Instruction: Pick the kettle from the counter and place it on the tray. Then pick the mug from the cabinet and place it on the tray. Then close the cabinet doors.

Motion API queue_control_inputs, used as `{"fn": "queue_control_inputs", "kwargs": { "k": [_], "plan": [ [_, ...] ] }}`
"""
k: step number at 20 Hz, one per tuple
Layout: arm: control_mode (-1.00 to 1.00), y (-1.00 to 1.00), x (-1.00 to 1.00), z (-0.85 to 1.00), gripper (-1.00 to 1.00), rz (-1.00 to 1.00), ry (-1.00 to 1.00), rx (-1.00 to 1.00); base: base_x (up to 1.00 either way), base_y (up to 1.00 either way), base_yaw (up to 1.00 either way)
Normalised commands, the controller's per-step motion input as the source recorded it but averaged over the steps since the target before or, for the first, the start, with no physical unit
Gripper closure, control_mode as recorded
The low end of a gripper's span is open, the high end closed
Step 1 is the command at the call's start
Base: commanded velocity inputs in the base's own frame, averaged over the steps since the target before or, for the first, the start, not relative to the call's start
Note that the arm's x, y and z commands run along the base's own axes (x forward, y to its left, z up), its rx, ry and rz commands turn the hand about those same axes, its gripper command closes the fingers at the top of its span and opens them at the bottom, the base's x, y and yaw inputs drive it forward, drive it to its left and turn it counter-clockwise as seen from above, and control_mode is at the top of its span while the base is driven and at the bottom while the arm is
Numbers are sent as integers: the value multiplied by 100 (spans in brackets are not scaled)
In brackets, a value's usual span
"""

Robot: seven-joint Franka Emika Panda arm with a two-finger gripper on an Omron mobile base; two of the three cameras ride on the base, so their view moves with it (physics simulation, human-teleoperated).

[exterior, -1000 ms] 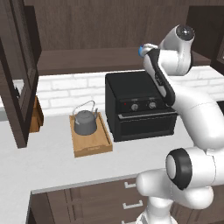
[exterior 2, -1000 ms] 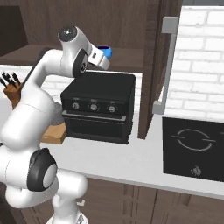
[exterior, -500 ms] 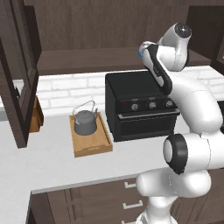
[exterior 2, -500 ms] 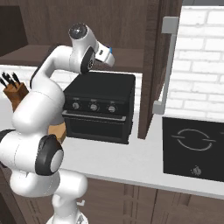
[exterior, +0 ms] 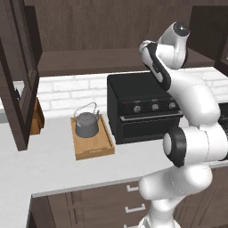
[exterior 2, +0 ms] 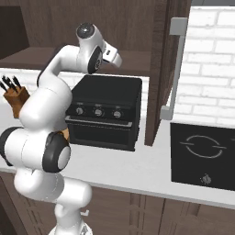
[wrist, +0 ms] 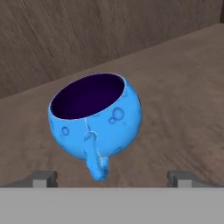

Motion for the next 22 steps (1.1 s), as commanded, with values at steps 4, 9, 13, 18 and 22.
{"fn": "queue_control_inputs", "kwargs": {
  "k": [4, 9, 13, 18, 22],
  "plan": [
    [-100, 0, 31, 0, -100, 0, 3, 0, 0, 0, 0],
    [-100, 0, 22, 0, -100, 0, 3, 0, 0, 0, 0],
    [-100, 0, 11, 0, -100, 0, 2, 0, 0, 0, 0],
    [-100, 0, 0, 0, 100, 0, 0, 0, 0, 0, 0],
    [-100, 0, 0, 0, 100, 0, 0, 0, 0, 0, 0]
  ]
}}
